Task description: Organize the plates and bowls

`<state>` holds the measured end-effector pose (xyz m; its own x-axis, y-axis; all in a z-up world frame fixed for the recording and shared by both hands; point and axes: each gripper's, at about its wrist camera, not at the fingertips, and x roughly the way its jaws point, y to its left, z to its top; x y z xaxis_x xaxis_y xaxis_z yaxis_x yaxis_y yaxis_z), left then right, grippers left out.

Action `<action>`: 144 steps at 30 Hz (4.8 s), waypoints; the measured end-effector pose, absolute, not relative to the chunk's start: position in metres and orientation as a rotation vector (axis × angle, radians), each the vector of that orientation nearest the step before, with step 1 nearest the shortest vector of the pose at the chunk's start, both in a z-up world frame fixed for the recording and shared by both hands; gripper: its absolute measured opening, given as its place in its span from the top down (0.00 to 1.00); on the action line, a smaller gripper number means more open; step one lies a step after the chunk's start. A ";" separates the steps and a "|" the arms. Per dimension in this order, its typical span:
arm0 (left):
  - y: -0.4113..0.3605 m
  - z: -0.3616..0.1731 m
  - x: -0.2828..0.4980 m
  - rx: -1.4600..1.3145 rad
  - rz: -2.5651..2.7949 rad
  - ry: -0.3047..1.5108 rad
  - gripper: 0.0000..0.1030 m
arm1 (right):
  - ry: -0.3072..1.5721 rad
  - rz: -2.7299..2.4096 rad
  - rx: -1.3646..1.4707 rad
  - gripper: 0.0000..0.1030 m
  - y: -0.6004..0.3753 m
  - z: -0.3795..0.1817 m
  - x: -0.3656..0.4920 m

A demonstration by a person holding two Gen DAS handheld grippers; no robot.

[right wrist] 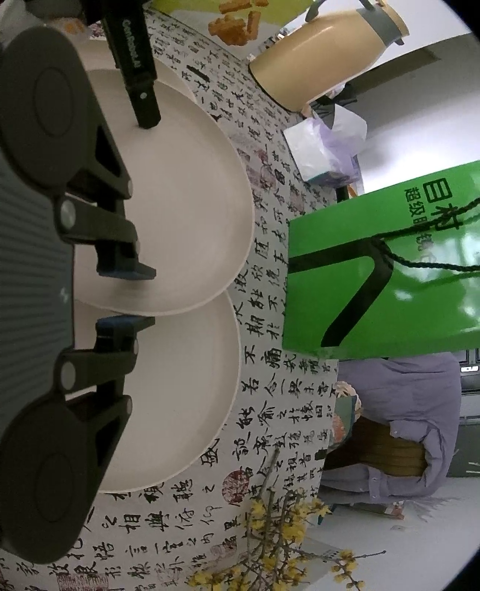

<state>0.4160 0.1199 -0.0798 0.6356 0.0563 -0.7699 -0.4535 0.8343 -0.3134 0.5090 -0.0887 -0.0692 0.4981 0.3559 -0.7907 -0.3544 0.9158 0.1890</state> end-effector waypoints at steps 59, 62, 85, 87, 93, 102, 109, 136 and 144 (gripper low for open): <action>0.112 -0.060 0.404 -0.465 0.289 0.765 0.72 | 0.816 0.465 0.016 0.88 -0.103 -0.045 0.484; 0.110 -0.058 0.402 -0.460 0.279 0.758 0.72 | 0.806 0.470 0.023 0.88 -0.107 -0.043 0.482; 0.092 -0.013 0.367 -0.424 0.264 0.685 0.72 | 0.715 0.490 0.048 0.88 -0.128 -0.010 0.444; 0.091 -0.008 0.362 -0.420 0.267 0.677 0.72 | 0.706 0.494 0.043 0.88 -0.129 -0.006 0.439; 0.087 0.002 0.348 -0.413 0.263 0.660 0.72 | 0.684 0.496 0.049 0.88 -0.134 0.004 0.423; 0.082 0.013 0.327 -0.417 0.257 0.644 0.72 | 0.655 0.498 0.044 0.88 -0.141 0.015 0.401; 0.076 0.022 0.310 -0.413 0.256 0.627 0.72 | 0.634 0.500 0.047 0.88 -0.147 0.022 0.384; 0.053 0.050 0.243 -0.389 0.236 0.575 0.72 | 0.565 0.491 0.053 0.88 -0.172 0.050 0.312; 0.045 0.054 0.225 -0.383 0.227 0.567 0.72 | 0.556 0.486 0.068 0.88 -0.181 0.052 0.294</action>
